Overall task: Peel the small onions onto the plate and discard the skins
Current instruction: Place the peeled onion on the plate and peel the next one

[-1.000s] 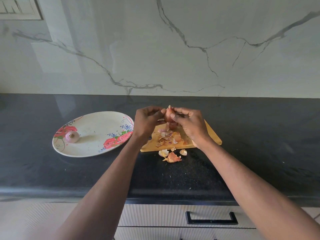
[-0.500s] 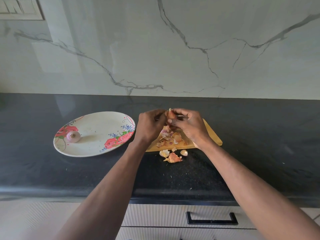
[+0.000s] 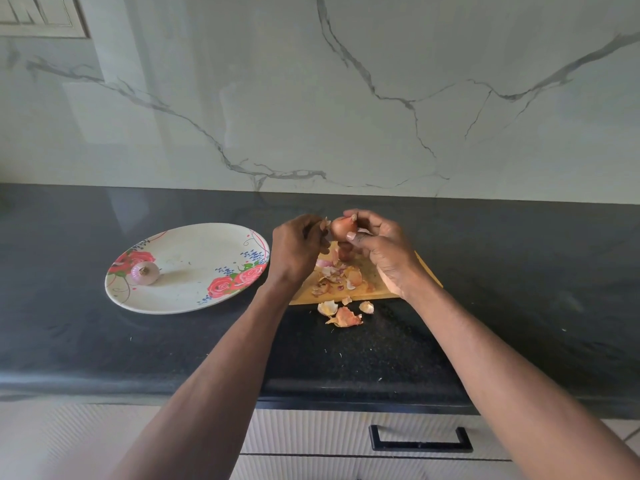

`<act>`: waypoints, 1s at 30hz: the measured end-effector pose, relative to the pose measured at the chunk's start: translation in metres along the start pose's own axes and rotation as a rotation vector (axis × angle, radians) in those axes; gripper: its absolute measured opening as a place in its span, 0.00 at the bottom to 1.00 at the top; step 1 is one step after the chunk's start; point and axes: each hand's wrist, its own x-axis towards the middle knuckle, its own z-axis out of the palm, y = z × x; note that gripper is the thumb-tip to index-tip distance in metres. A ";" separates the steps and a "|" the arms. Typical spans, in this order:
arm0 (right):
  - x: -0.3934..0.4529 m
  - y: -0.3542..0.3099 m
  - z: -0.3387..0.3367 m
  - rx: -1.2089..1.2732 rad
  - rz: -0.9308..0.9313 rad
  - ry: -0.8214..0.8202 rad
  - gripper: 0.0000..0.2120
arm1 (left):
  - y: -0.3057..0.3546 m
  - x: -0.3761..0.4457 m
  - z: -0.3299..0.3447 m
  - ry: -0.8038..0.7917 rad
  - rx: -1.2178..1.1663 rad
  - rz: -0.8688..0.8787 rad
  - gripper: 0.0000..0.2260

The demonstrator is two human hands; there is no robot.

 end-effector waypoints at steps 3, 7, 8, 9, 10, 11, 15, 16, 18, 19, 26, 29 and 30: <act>0.001 -0.004 -0.001 0.164 0.028 -0.016 0.17 | -0.002 0.000 0.000 -0.034 0.053 -0.029 0.09; 0.002 -0.010 -0.004 0.316 0.034 -0.017 0.14 | -0.002 -0.001 0.001 -0.116 0.144 0.016 0.11; 0.002 -0.011 -0.004 0.310 0.039 -0.015 0.14 | -0.001 -0.002 0.001 -0.112 0.142 0.030 0.14; 0.002 -0.012 -0.004 0.294 0.041 -0.019 0.14 | 0.001 -0.002 0.000 -0.099 0.105 0.026 0.15; 0.001 -0.012 -0.004 0.273 0.040 -0.031 0.15 | 0.003 -0.001 -0.001 -0.087 0.023 0.001 0.15; 0.001 -0.012 -0.004 0.256 0.037 -0.043 0.16 | 0.005 0.000 -0.002 -0.088 -0.098 -0.040 0.13; 0.001 -0.009 -0.005 0.229 0.036 -0.041 0.13 | 0.014 -0.001 -0.003 -0.186 -0.424 -0.110 0.09; 0.002 -0.008 -0.004 0.232 0.043 -0.023 0.12 | 0.014 -0.003 -0.001 -0.186 -0.415 -0.090 0.09; 0.002 -0.007 -0.004 0.236 0.051 -0.008 0.10 | 0.011 -0.004 0.002 -0.159 -0.351 -0.057 0.10; 0.001 -0.006 -0.003 0.238 0.055 -0.014 0.10 | 0.009 -0.006 0.004 -0.135 -0.305 -0.046 0.11; -0.011 -0.005 0.011 0.135 0.038 -0.039 0.15 | 0.006 -0.010 0.014 -0.031 -0.106 -0.001 0.07; -0.009 -0.008 0.010 0.173 0.047 -0.039 0.16 | 0.007 -0.008 0.013 -0.004 -0.120 -0.022 0.09; -0.008 -0.008 0.010 0.186 0.056 -0.043 0.17 | 0.007 -0.007 0.012 0.012 -0.138 -0.033 0.09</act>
